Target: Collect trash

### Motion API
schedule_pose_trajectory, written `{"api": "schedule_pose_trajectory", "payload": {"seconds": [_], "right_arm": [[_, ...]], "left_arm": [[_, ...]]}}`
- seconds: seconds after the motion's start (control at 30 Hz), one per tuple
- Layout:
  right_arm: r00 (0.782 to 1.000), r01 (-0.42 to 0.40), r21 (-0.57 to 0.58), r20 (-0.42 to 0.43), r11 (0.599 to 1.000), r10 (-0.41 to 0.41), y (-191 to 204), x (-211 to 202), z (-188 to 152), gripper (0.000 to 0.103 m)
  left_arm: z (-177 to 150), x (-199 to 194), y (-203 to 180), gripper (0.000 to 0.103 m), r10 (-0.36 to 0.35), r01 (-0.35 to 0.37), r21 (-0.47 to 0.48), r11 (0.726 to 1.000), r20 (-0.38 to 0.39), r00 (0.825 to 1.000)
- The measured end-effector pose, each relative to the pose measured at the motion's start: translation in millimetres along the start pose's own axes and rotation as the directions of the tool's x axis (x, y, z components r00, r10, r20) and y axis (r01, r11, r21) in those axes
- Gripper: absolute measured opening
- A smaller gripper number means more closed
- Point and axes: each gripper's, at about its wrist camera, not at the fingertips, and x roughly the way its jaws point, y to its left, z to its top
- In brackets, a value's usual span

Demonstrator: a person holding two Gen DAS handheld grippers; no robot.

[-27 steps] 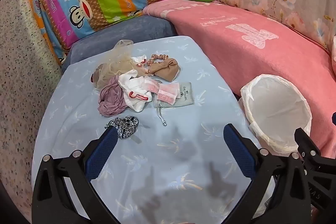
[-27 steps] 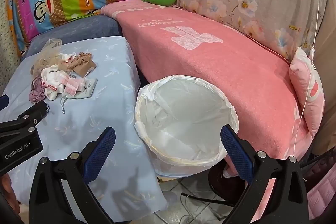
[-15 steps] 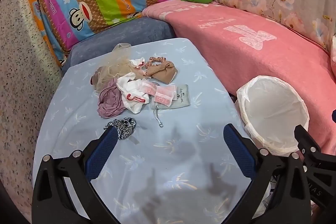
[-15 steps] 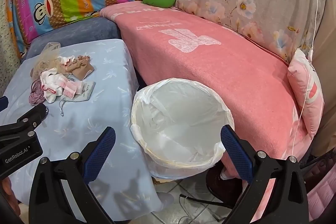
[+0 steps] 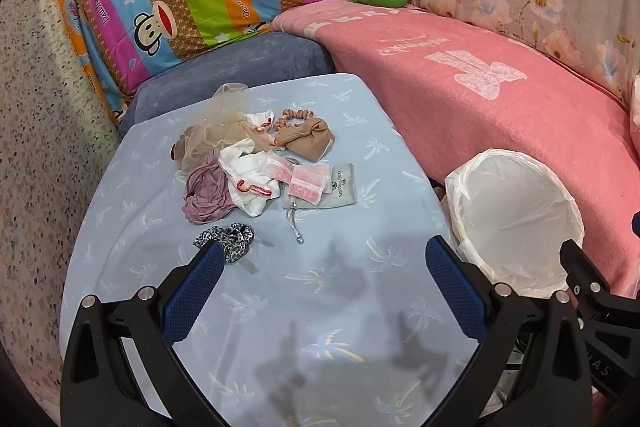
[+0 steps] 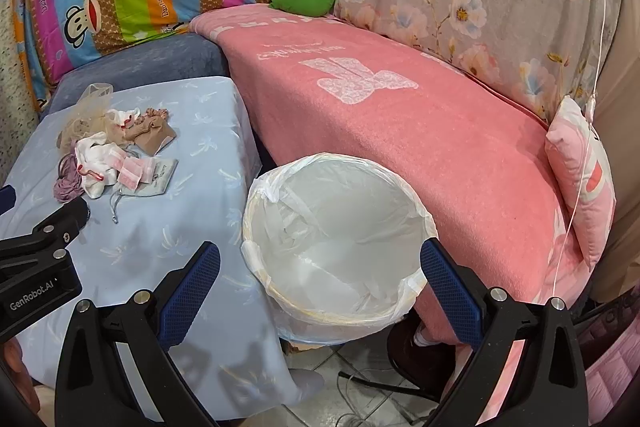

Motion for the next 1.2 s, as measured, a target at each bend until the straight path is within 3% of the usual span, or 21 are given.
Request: {"api": "schedule_pose_trajectory", "payload": {"seconds": [1.2], "right_arm": [[0.999, 0.001, 0.002, 0.033, 1.0, -0.001, -4, -13, 3, 0.097]], "left_arm": [[5, -13, -5, 0.096, 0.007, -0.007, -0.009, 1.0, 0.033, 0.999]]}}
